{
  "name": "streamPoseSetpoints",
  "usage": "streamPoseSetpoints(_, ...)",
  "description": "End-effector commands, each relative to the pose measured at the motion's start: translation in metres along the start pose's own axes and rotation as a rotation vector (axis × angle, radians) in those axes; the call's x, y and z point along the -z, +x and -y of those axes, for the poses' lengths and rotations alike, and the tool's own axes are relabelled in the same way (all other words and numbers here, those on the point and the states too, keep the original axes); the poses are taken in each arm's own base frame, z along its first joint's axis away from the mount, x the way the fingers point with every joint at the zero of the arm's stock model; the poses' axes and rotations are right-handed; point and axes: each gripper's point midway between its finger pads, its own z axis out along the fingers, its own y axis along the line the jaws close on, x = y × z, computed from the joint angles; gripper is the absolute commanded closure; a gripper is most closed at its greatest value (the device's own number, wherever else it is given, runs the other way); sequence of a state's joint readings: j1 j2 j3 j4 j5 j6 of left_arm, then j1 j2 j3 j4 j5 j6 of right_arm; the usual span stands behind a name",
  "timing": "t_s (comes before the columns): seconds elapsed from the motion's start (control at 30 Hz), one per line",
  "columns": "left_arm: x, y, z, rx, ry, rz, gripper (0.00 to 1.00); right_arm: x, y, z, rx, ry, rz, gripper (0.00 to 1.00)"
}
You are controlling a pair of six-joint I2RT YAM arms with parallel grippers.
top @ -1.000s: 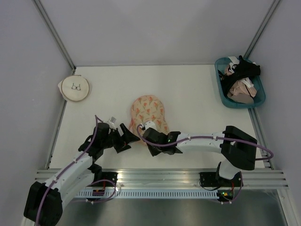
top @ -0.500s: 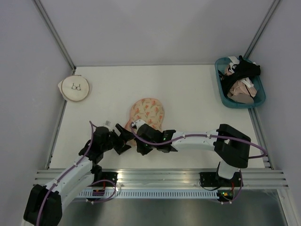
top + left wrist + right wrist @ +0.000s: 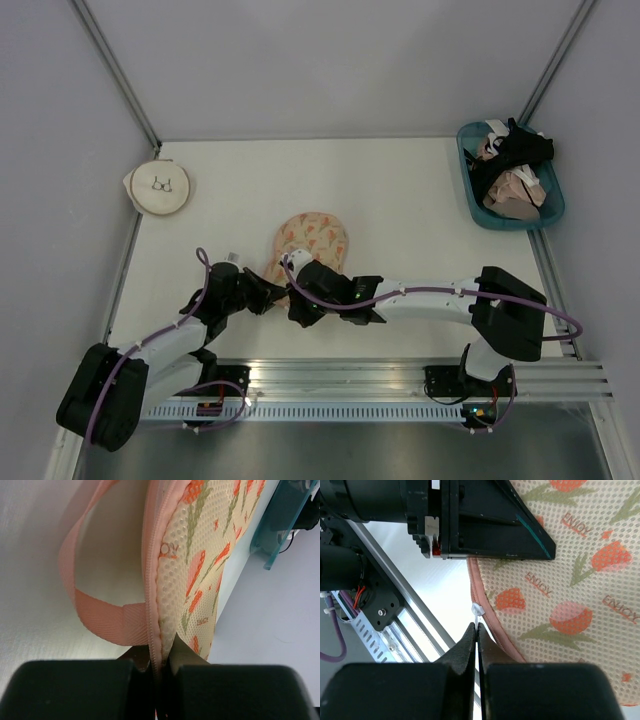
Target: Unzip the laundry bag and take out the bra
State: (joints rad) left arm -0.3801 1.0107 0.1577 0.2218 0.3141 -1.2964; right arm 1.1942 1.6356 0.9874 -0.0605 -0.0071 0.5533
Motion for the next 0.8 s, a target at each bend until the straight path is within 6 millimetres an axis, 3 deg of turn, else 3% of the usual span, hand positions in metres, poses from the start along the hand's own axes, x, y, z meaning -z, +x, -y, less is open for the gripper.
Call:
streamPoseSetpoints(0.0, -0.001, -0.014, 0.028, -0.043, 0.081, 0.059, 0.98, 0.01, -0.007, -0.009, 0.002, -0.03, 0.028, 1.0)
streamPoseSetpoints(0.17, -0.001, -0.02, 0.033, -0.086, 0.077, 0.079, 0.98, 0.011, 0.012, 0.003, 0.008, 0.021, -0.044, 1.0)
streamPoseSetpoints(0.47, -0.009, -0.026, 0.058, -0.256, 0.079, 0.031, 0.98, 0.02, 0.06, 0.052, -0.02, 0.224, -0.151, 1.0)
streamPoseSetpoints(0.53, -0.015, -0.022, 0.06, -0.304, 0.074, -0.024, 0.98, 0.027, 0.062, 0.073, -0.026, 0.343, -0.143, 1.0)
streamPoseSetpoints(0.63, -0.02, -0.017, 0.053, -0.346, 0.044, -0.079, 0.98, 0.035, 0.058, 0.087, -0.04, 0.441, -0.119, 1.0)
streamPoseSetpoints(0.77, -0.018, -0.016, 0.046, -0.393, 0.031, -0.083, 0.98, 0.055, 0.051, 0.123, -0.032, 0.665, -0.07, 1.0)
